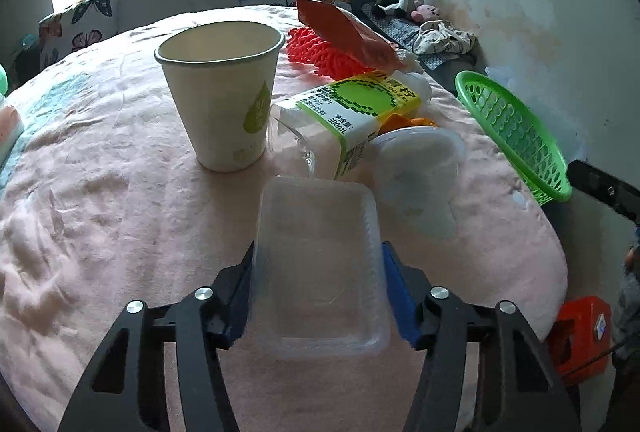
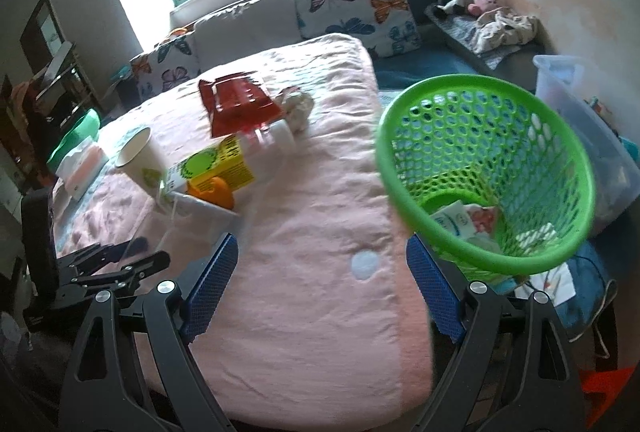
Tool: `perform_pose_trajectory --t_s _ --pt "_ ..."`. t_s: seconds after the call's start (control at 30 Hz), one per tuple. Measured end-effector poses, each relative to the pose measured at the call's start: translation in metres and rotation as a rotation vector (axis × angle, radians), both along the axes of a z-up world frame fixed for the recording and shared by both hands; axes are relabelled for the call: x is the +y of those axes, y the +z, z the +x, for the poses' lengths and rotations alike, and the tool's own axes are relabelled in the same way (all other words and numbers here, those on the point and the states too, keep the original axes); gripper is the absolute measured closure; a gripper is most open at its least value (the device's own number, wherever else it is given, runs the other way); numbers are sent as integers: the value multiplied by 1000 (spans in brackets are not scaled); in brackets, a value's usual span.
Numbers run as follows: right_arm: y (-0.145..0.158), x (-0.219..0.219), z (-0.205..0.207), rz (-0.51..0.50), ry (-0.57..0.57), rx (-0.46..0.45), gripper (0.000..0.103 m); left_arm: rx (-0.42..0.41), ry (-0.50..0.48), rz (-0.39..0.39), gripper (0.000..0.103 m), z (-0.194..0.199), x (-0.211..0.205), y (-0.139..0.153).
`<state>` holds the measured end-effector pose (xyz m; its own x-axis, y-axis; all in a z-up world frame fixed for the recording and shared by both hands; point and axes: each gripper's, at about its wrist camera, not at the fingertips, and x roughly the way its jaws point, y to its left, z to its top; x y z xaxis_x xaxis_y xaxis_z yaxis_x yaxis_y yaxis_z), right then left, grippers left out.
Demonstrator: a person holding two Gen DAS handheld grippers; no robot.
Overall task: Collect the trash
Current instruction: 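Grasp the clear plastic tray with the left tool while the right tool grasps a clear cup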
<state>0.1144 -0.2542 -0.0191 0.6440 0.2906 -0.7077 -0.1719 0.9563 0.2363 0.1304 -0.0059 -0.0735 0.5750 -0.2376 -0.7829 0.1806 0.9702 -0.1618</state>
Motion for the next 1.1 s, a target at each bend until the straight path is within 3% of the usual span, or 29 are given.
perform_pose_trajectory --t_s 0.47,0.77,0.97,1.1 --pt "-28 67 16 106 120 92 21 -61 74 -67 47 -24 45 31" --pt "-44 93 37 208 104 139 25 -66 95 -87 47 -31 64 32" --pt "-48 101 50 222 59 139 28 -59 91 -103 47 -31 69 28" --pt "-49 101 54 222 48 133 37 -58 88 -109 47 -29 70 27"
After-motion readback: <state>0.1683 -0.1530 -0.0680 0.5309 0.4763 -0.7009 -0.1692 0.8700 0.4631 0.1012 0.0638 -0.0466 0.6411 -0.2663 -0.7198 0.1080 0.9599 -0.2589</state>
